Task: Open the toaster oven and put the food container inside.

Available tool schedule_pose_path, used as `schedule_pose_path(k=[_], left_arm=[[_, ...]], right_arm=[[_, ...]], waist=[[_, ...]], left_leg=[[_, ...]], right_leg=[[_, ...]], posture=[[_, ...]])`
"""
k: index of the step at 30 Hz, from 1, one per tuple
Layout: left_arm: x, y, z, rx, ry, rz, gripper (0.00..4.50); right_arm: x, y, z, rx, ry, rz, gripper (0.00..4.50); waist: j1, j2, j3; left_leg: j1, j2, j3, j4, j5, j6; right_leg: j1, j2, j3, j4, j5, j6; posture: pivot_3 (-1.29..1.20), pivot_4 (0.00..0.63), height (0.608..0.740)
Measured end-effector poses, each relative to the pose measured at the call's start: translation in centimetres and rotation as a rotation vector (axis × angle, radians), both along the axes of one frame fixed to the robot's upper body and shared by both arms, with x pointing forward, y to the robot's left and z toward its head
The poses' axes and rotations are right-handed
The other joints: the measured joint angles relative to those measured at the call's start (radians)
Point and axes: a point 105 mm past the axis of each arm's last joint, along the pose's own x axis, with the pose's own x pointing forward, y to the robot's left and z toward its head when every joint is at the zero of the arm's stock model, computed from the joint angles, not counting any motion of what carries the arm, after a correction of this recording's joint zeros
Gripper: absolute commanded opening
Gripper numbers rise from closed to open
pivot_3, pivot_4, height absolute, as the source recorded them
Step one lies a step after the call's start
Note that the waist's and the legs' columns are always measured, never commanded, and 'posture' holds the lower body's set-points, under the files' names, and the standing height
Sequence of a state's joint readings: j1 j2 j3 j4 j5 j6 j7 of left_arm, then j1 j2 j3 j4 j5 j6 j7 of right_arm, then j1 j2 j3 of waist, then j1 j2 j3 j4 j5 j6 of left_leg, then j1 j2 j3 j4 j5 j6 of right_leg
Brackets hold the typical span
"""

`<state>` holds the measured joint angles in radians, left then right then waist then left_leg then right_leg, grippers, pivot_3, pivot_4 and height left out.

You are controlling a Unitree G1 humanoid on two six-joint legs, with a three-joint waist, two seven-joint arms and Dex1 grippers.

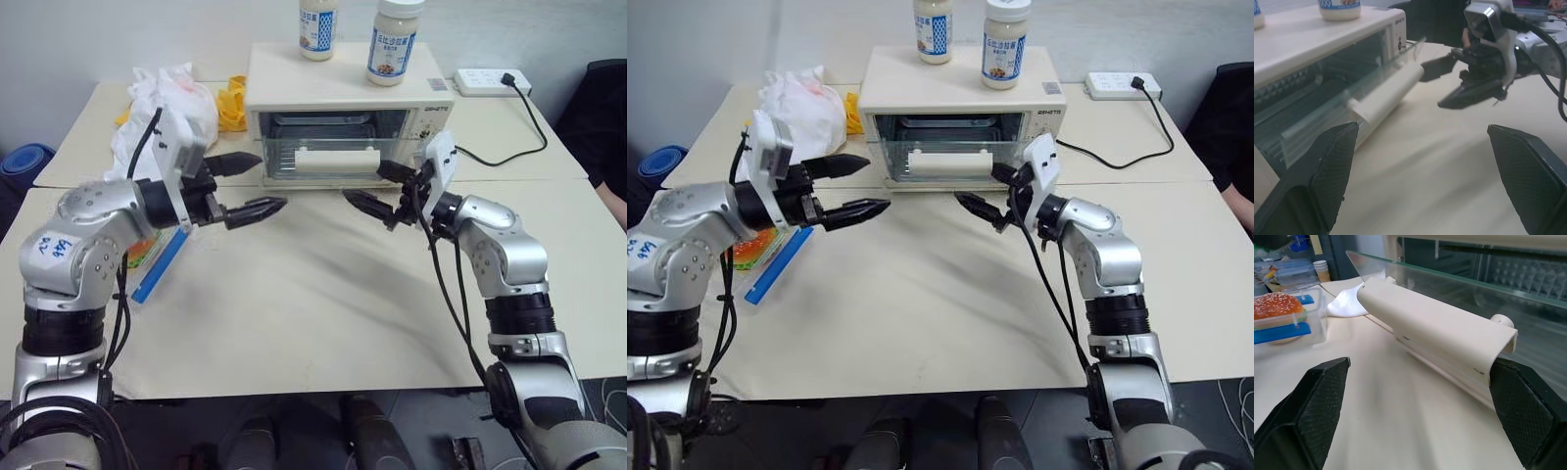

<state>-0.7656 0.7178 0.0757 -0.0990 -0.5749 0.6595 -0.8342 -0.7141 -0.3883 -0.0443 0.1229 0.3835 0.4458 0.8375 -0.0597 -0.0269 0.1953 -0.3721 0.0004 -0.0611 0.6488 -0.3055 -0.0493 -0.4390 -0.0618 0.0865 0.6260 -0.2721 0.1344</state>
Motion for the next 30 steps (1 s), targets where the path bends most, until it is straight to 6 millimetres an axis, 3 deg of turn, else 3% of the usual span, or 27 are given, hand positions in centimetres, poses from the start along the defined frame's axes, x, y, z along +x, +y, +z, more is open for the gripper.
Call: schedule_pose_path(k=[2,5,8,17,25,30], left_arm=[[1.1,-0.2,0.7,0.034,-0.045,0.011,4.5],[2.8,-0.9,0.9,0.08,-0.084,0.019,3.88],[4.8,-1.6,0.8,0.105,-0.089,0.015,2.97],[7.1,-2.6,0.1,0.203,-0.119,-0.014,0.07],[7.5,-3.0,-2.8,0.324,-0.085,-0.046,0.03],[7.2,-2.9,-5.2,0.359,-0.042,-0.069,0.03]], right_arm=[[-0.5,0.1,-0.8,0.004,0.021,0.002,4.47],[-1.0,0.1,-1.6,0.008,0.04,-0.004,4.5],[-1.6,0.2,-2.3,0.021,0.057,-0.01,4.5],[-2.7,0.3,-3.0,0.045,0.071,-0.026,4.5],[-3.4,0.1,-3.2,0.043,0.078,-0.056,4.5],[-5.9,-1.9,-4.2,-0.026,0.099,-0.078,4.5]], waist=[[0.0,0.0,0.0],[0.001,0.0,0.0],[0.001,0.0,0.0],[0.0,0.0,0.0],[0.004,0.0,0.0],[0.008,0.0,0.0]], left_leg=[[0.0,0.0,0.001,0.0,0.0,0.0],[0.0,0.0,0.002,0.0,0.0,0.0],[-0.002,0.0,0.003,0.0,0.0,0.0],[-0.003,0.0,0.004,0.001,0.0,0.0],[-0.004,0.0,0.004,0.0,0.0,0.0],[-0.005,0.0,0.003,0.0,0.0,0.001]], right_leg=[[-0.001,0.0,0.001,0.0,0.0,0.0],[-0.001,0.0,0.002,0.0,0.0,0.0],[-0.004,0.0,0.002,0.002,0.0,0.0],[-0.005,0.0,0.002,0.002,0.0,0.0],[-0.005,0.0,0.002,0.003,0.0,0.0],[-0.005,0.0,0.002,0.001,0.0,0.0]], posture=[[0.0,0.15,0.74],[0.0,0.15,0.74],[0.0,0.15,0.74],[0.0,0.15,0.74],[0.0,0.15,0.74],[0.0,0.15,0.74]])
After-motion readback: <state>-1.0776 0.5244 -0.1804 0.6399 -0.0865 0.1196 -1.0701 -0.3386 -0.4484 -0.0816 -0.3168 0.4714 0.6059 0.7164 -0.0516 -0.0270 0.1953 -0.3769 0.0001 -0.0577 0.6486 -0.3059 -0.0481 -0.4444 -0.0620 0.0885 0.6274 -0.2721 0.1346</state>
